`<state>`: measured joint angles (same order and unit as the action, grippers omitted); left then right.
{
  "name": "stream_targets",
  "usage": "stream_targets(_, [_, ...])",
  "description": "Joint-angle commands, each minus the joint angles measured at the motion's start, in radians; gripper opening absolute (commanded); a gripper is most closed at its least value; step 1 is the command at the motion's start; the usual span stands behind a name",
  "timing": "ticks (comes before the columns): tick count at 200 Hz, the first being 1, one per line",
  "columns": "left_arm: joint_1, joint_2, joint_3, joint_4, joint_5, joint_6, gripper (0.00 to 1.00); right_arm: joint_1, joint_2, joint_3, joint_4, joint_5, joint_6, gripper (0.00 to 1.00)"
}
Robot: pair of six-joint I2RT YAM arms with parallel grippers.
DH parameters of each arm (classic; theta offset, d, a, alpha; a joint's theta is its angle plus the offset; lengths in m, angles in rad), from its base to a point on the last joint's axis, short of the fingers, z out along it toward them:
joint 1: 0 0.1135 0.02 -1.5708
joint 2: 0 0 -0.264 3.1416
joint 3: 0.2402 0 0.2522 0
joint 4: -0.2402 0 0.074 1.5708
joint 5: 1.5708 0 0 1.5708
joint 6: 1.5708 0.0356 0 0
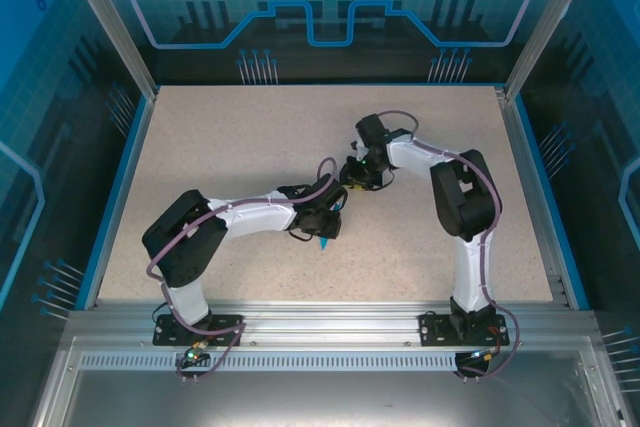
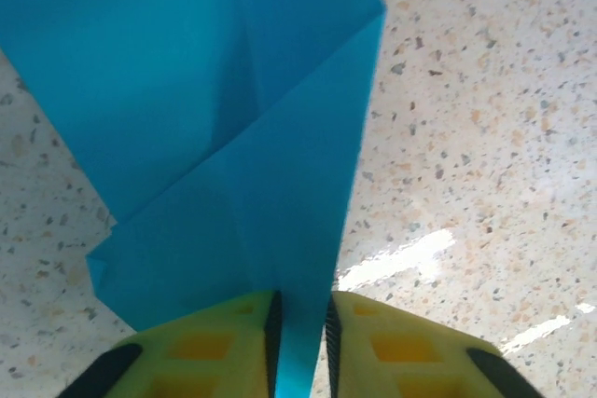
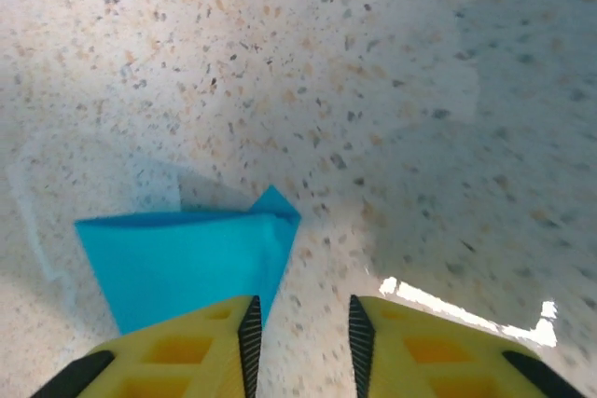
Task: Fold a paper plane with a square sheet of paper (fold left side to right side)
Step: Fold the wing for the fifth time at the center of the table.
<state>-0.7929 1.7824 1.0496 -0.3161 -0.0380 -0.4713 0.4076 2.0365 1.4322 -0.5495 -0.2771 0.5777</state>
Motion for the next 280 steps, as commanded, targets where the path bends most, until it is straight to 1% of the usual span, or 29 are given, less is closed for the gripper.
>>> stream_targets(1, [0.027, -0.052, -0.041, 0.062, 0.073, -0.009, 0.16, -0.034, -0.114, -0.057, 0.036, -0.029, -0.026, 0.37])
stream_targets(9, [0.036, -0.058, -0.056, 0.08, 0.089, -0.016, 0.14, -0.041, -0.142, -0.089, 0.049, -0.037, -0.03, 0.39])
stream_targets(43, [0.074, -0.095, -0.117, 0.18, 0.189, -0.026, 0.09, -0.061, -0.23, -0.208, 0.106, -0.094, -0.048, 0.41])
stream_targets(57, [0.088, -0.11, -0.139, 0.227, 0.235, -0.033, 0.08, -0.061, -0.252, -0.256, 0.156, -0.15, -0.046, 0.41])
stream_targets(78, [0.121, -0.121, -0.175, 0.287, 0.285, -0.063, 0.05, -0.053, -0.269, -0.323, 0.249, -0.227, -0.01, 0.39])
stream_targets(86, [0.134, -0.125, -0.195, 0.317, 0.308, -0.079, 0.04, -0.046, -0.268, -0.339, 0.273, -0.24, 0.002, 0.38])
stream_targets(101, [0.161, -0.132, -0.233, 0.379, 0.351, -0.11, 0.04, -0.03, -0.264, -0.361, 0.311, -0.26, 0.02, 0.33])
stream_targets(112, [0.176, -0.132, -0.251, 0.406, 0.375, -0.124, 0.03, -0.021, -0.26, -0.371, 0.331, -0.264, 0.032, 0.32])
stream_targets(145, [0.21, -0.123, -0.288, 0.474, 0.424, -0.155, 0.02, 0.007, -0.236, -0.384, 0.408, -0.308, 0.08, 0.31])
stream_targets(187, [0.247, -0.097, -0.318, 0.534, 0.468, -0.174, 0.02, 0.048, -0.184, -0.362, 0.461, -0.323, 0.121, 0.3])
stream_targets(280, [0.275, -0.032, -0.34, 0.586, 0.484, -0.19, 0.01, 0.1, -0.065, -0.28, 0.484, -0.331, 0.162, 0.29])
